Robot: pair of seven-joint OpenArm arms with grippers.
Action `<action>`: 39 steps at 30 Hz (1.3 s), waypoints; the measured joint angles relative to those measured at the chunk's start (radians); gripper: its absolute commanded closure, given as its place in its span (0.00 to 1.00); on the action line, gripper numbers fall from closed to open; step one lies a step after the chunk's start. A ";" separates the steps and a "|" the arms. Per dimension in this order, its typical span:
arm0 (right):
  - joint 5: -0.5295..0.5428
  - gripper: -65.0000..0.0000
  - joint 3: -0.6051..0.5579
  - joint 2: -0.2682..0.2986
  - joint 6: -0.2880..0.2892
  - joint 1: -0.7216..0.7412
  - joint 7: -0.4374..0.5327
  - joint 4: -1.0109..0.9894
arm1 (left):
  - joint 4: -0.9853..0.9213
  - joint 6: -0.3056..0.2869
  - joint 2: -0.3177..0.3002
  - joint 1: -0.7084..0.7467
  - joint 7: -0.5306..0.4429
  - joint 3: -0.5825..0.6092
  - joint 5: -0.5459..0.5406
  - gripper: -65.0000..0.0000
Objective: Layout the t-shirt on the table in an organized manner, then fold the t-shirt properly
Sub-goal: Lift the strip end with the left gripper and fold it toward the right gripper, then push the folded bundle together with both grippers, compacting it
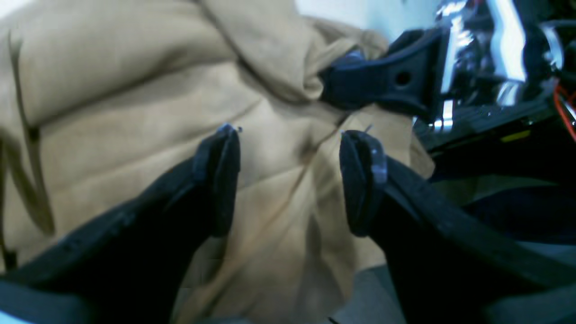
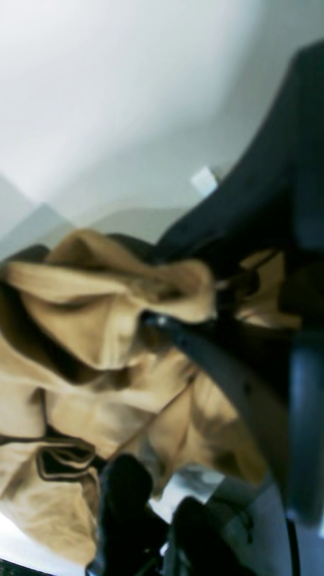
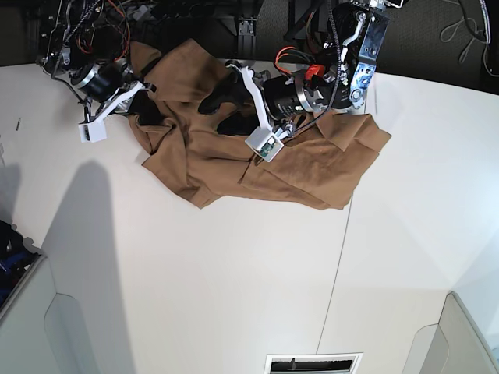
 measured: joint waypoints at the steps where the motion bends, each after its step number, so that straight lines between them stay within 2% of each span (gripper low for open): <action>1: 0.000 1.00 0.000 0.000 0.000 0.000 0.000 0.000 | 0.000 0.000 0.000 -0.003 0.000 0.000 -0.004 0.43; 5: -0.012 1.00 0.000 0.000 0.000 0.002 0.006 0.000 | 0.004 0.000 0.000 -0.011 0.002 -0.003 -0.002 0.43; 10: -0.081 1.00 0.013 0.017 0.002 0.003 0.077 0.000 | 0.101 0.000 -0.006 -0.008 0.030 -0.076 -0.031 0.43; 13: -0.088 1.00 0.046 0.039 0.002 0.008 0.076 0.000 | 0.142 -0.004 -0.048 -0.005 0.033 -0.158 -0.099 0.43; 16: -0.095 1.00 0.081 0.062 0.000 0.008 0.074 0.000 | 0.143 -0.003 -0.090 0.002 0.040 -0.268 -0.123 0.43; 20: -0.098 1.00 0.121 0.099 0.000 0.014 0.069 -0.001 | 0.143 -0.003 -0.104 0.000 0.038 -0.420 -0.126 0.43; 24: -0.076 1.00 0.169 0.144 -0.002 0.034 0.068 -0.001 | 0.101 -0.004 -0.134 0.000 0.043 -0.485 -0.105 0.43; 27: -0.050 1.00 0.198 0.163 -0.006 0.038 0.066 -0.001 | 0.012 0.000 -0.163 0.003 0.044 -0.493 -0.092 0.43; 32: -0.028 1.00 0.217 0.168 -0.006 0.052 0.051 -0.001 | -0.084 0.000 -0.161 0.006 0.026 -0.472 -0.116 0.43; 35: 0.033 1.00 0.219 0.169 -0.007 0.064 0.046 -0.001 | -0.087 -0.003 -0.132 0.010 0.021 -0.410 -0.110 0.43; 39: 0.111 1.00 0.219 0.154 -0.005 0.113 -0.014 0.000 | -0.095 -0.004 -0.061 0.015 -0.001 -0.298 -0.060 0.43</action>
